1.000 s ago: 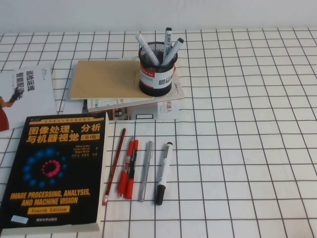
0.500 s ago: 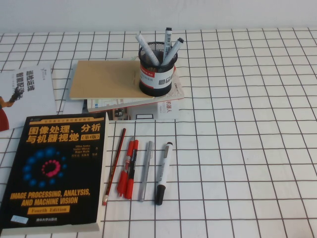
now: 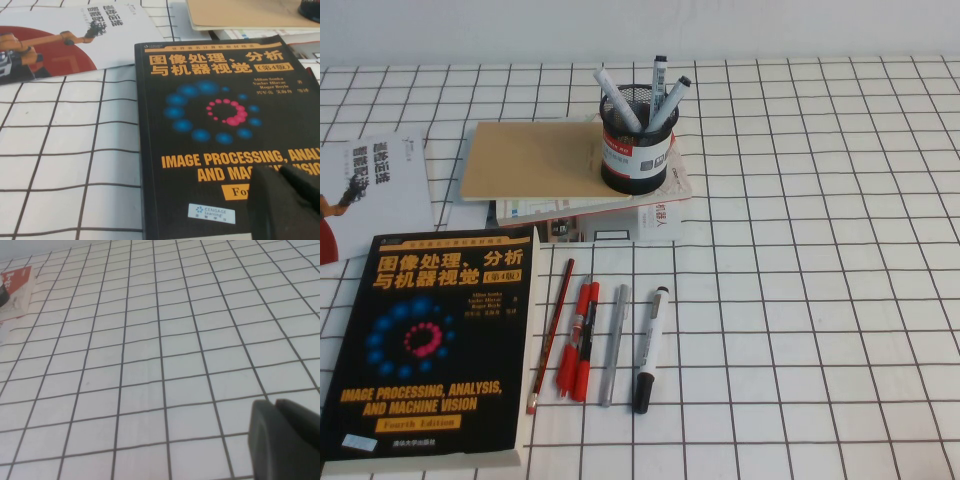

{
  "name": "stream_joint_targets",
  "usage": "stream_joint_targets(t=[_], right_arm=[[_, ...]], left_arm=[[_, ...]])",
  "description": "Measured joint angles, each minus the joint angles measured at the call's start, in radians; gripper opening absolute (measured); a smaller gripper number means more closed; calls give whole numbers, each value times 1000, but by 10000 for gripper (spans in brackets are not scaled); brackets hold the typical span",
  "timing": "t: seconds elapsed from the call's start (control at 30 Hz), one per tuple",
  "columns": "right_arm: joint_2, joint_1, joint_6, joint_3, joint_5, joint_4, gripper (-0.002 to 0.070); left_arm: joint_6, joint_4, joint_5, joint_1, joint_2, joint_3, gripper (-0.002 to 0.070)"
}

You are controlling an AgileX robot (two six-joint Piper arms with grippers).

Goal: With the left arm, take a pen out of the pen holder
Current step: 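Take a marker out of the pen holder and lay it on the table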

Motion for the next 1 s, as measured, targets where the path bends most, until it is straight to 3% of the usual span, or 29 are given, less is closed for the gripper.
stream_joint_targets(t=[0.3, 0.5, 0.6, 1.0], right_arm=[[0, 0, 0, 0, 0, 0, -16], [0, 0, 0, 0, 0, 0, -16], [0, 0, 0, 0, 0, 0, -16], [0, 0, 0, 0, 0, 0, -17]], left_arm=[[-35, -39, -59, 0, 0, 0, -2], [-269, -328, -205, 0, 0, 0, -2], [-309, -404, -254, 0, 0, 0, -2], [-301, -438, -286, -2, 0, -5, -2]])
